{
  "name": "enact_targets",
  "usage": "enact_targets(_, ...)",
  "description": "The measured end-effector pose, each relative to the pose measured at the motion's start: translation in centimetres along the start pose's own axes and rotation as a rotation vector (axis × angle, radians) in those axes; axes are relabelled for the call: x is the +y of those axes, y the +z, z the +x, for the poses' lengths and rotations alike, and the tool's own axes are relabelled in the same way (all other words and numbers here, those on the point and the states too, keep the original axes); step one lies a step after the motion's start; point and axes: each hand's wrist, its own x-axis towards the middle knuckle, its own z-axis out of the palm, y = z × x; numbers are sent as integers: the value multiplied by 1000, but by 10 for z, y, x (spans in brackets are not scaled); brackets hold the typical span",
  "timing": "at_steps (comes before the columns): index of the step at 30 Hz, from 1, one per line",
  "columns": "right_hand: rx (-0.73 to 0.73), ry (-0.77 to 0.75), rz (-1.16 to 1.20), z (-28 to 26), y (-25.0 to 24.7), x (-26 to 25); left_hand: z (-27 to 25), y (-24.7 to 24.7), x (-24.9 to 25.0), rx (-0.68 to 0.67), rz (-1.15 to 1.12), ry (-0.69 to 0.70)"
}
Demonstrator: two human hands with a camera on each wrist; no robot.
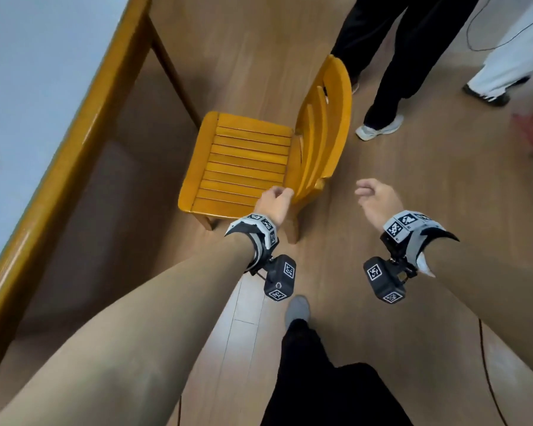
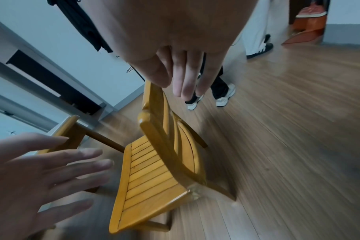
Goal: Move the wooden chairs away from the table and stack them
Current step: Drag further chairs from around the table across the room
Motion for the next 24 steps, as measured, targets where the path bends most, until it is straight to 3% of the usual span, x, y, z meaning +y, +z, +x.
enact_targets(3, 13, -101, -83, 60, -28, -18, 30, 20, 28, 33, -45, -32)
enact_targets(7, -20, -400, -356, 143, -59, -49, 64, 47, 62, 49, -127, -88)
enact_targets(13, -314, -865, -950, 255, -66, -78, 104, 107, 103, 97, -46, -134)
enact_targets(18, -448, -1076, -993, 286, -58, -88, 109, 135, 119, 235, 32, -209)
enact_targets(22, -432, -1213, -1062, 289, -60, -100, 108, 145, 120, 295, 144, -286)
enact_targets(24, -492, -1253, -1146, 295, -59, -111, 113, 146, 121, 333, 168, -322)
